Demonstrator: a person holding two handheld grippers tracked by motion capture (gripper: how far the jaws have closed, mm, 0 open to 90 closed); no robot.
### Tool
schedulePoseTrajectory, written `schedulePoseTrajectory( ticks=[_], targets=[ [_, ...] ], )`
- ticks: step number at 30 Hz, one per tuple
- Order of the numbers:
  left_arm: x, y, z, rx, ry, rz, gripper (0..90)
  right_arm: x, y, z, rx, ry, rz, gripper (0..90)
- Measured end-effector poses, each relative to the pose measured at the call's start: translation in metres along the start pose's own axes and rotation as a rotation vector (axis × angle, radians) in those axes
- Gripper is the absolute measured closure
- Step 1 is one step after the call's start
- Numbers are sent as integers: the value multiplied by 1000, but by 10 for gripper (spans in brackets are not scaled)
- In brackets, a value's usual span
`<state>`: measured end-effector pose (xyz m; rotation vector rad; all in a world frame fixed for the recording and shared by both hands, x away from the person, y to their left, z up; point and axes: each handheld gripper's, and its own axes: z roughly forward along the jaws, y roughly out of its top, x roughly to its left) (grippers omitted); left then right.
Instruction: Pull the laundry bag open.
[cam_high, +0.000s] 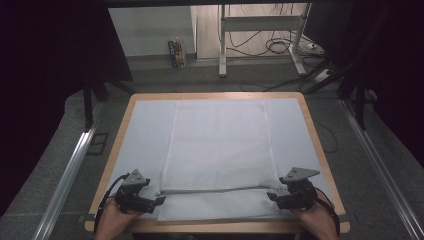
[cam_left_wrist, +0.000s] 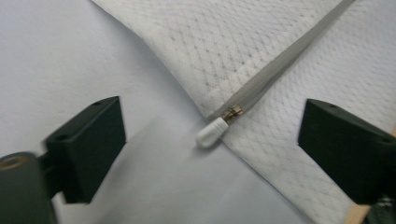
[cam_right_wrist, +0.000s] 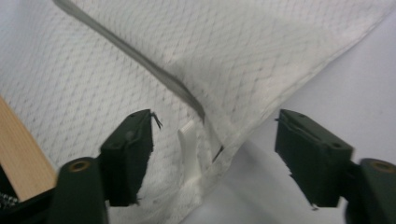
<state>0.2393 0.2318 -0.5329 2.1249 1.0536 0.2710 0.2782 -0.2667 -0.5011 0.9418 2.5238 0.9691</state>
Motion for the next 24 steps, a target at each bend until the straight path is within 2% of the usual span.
schedulePoseTrajectory(
  ticks=[5, 7, 9, 14, 17, 18, 19, 20, 24],
  targets=[
    [-5, 2, -5, -34, 37, -7, 10, 1, 1, -4, -60, 21, -5, 130],
    [-9, 1, -9, -52, 58, 11, 4, 2, 1, -5, -65, 23, -11, 115],
    [-13, -2, -12, -51, 101, 33, 4, 3, 1, -5, -71, 39, -9, 82],
    [-20, -16, -18, -32, 152, 44, 0, 6, 0, -6, -67, 28, 6, 0],
    [-23, -28, -25, -22, 178, 44, 0, 8, -3, -9, -66, 4, 9, 2],
    [-24, -32, -27, -16, 184, 45, 0, 9, -5, -10, -60, 10, 20, 6],
    [-25, -34, -30, -22, 195, 48, 0, 11, -8, -10, -50, 21, 25, 7],
    [-26, -36, -34, -47, 206, 44, 0, 13, -10, -10, -41, 28, 25, 8],
    [-26, -40, -40, -87, 202, 22, 0, 18, -15, -9, -16, 31, 6, 0]
  ],
)
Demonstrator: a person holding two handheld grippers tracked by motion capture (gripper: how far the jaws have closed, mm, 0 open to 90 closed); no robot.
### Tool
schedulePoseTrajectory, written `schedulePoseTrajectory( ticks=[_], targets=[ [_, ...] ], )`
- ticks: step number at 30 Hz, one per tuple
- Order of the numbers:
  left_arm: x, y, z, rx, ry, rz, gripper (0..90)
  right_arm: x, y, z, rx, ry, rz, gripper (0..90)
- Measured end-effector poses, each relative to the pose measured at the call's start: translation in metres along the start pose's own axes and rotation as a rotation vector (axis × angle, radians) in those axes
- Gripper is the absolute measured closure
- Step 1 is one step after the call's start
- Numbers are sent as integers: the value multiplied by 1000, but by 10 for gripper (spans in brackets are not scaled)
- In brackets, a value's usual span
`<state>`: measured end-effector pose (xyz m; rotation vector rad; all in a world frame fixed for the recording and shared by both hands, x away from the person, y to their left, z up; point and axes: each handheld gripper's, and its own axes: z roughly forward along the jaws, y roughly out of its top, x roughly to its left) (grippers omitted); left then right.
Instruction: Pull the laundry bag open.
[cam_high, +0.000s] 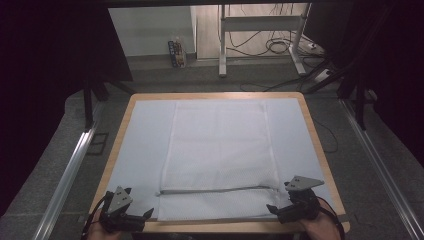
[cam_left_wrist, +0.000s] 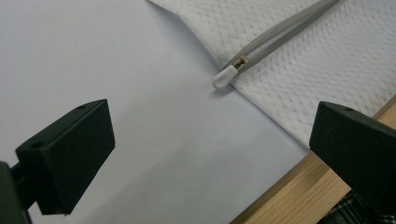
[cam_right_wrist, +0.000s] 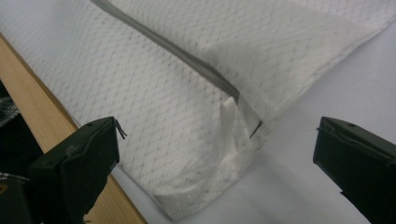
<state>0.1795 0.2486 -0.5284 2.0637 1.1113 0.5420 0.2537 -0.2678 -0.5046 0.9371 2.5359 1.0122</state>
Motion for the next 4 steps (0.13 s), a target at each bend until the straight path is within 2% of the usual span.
schedulePoseTrajectory(
  ticks=[4],
  targets=[
    [2, 1, 3, 21, -11, -5, 5, -1, 0, 1, 4, 6, -1, 0]
  ],
)
